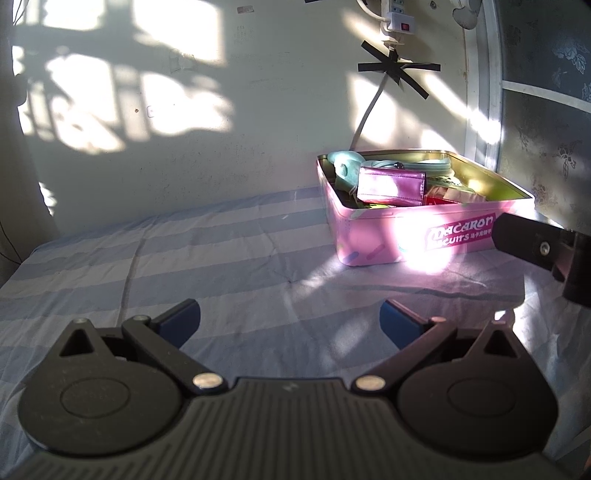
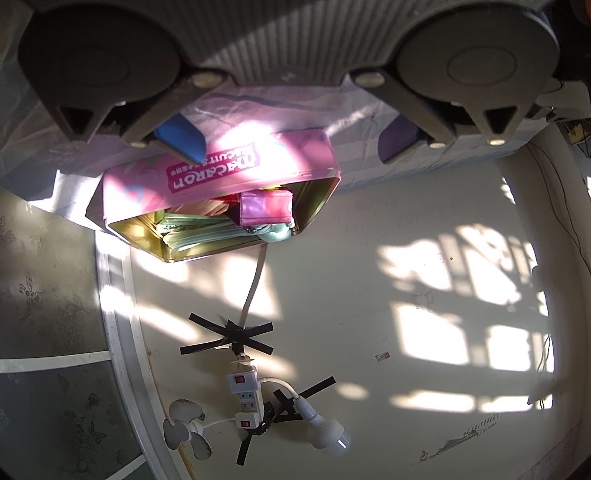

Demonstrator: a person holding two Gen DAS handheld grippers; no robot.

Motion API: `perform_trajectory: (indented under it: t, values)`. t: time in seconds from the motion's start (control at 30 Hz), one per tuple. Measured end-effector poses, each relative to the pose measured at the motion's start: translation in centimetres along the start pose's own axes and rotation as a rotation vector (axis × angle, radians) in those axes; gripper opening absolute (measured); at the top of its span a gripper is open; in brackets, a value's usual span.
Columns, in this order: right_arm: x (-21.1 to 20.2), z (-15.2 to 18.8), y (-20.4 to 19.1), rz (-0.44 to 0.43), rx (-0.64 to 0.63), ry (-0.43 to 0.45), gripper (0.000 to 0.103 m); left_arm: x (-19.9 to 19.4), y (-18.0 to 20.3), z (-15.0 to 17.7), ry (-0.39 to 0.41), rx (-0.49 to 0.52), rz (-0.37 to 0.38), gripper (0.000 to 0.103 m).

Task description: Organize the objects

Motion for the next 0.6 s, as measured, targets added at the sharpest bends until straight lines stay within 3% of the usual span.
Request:
perform_trajectory:
  t: [0.6]
  values:
    - [2.8,1.2,0.4,0.01,-0.009,-0.073,0.103,1.8,-0.5,0.2,-0.057,-0.022,0.002,0.103]
Point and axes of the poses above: each gripper's, at about its wrist camera, not at the fingertips, and x roughly the way its jaws point, y to its right, z to its underside, the point moved 2 cm from there along x, roughly the way its jaws point, and after that the axes turned 7 degrees about x, right-handed, at the moved point
